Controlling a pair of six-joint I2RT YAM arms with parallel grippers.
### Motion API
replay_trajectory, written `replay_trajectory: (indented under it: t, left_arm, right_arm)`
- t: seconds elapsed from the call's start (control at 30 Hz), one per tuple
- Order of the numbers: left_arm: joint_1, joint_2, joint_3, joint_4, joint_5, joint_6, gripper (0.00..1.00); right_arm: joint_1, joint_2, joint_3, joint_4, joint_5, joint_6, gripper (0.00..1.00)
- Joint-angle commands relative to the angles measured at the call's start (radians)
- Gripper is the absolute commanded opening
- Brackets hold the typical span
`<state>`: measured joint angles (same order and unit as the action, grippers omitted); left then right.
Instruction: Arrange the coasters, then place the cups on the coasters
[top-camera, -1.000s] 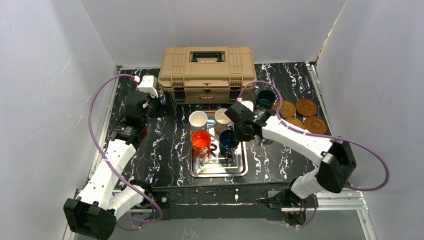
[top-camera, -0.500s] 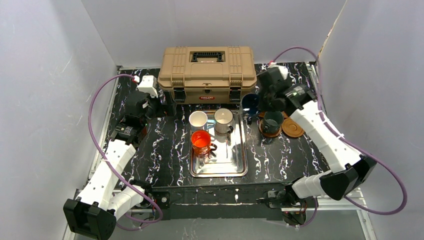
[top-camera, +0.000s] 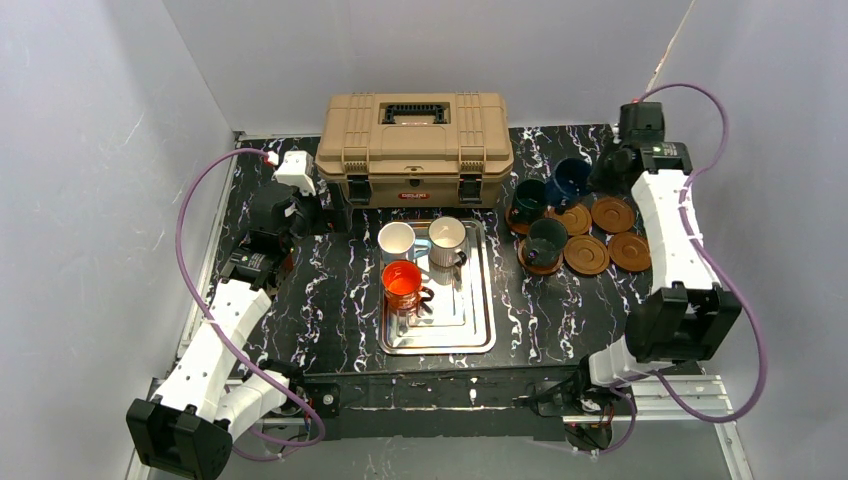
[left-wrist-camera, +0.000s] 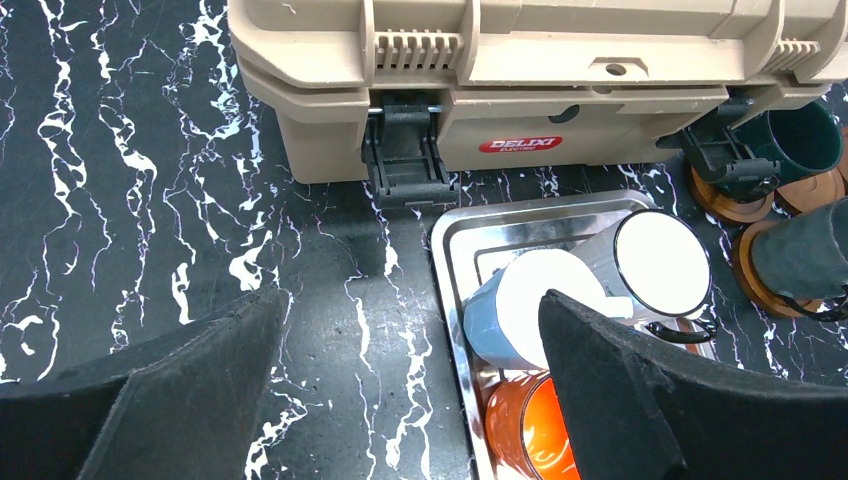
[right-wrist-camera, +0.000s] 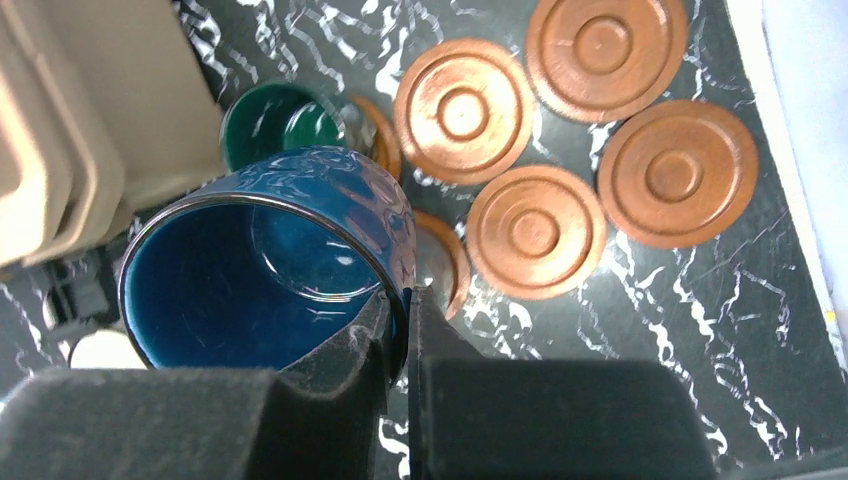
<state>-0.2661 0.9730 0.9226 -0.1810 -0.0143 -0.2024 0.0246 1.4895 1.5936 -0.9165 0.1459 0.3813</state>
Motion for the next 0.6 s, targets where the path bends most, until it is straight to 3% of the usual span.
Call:
replay_trajectory:
  t: [0.0,0.23,0.57]
  left_arm:
    - [-0.004,-0.026,-0.008,0.002,-0.01,0.009,0.98]
    - [-0.004,-0.038,-0.008,0.002,-0.006,0.011,0.98]
    - [-0.004,-0.04,-0.007,0.005,0.0,0.006,0.98]
  right_arm:
    - [-0.135,0.022,0.02,0.182,-0.154,-0.066,0.01]
    - [-0.26,0.119,0.021,0.207,-0.219,-0.106,0.01]
    - [-0.262,0.214,-0.02,0.264,-0.154,-0.107,0.01]
